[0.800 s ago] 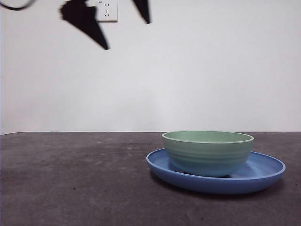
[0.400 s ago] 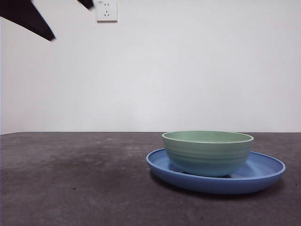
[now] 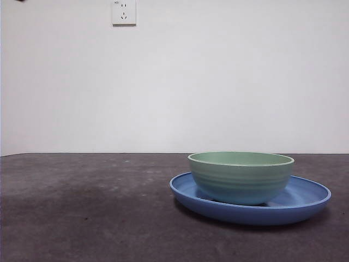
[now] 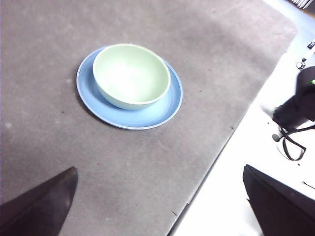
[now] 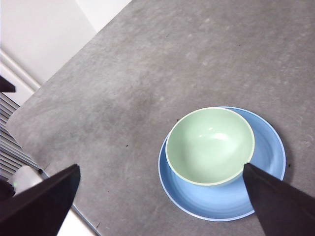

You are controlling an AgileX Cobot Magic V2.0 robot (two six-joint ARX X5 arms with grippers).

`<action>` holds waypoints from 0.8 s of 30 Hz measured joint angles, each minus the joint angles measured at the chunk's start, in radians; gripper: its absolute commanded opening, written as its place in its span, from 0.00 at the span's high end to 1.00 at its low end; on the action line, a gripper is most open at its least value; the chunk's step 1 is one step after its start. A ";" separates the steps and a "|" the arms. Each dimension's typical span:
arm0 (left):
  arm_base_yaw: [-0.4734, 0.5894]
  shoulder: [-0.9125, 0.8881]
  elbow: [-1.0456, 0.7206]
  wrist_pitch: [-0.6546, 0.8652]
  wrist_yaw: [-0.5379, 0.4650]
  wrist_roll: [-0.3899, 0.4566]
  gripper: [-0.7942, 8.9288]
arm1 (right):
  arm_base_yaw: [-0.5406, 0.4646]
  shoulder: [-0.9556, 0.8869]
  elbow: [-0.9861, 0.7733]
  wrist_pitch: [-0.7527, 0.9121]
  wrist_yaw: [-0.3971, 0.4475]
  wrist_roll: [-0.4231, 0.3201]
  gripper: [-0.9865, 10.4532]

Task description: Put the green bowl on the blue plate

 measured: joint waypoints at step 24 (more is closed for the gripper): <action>0.000 -0.016 0.000 -0.001 0.000 0.003 0.37 | -0.055 0.354 0.005 0.023 0.052 0.143 0.40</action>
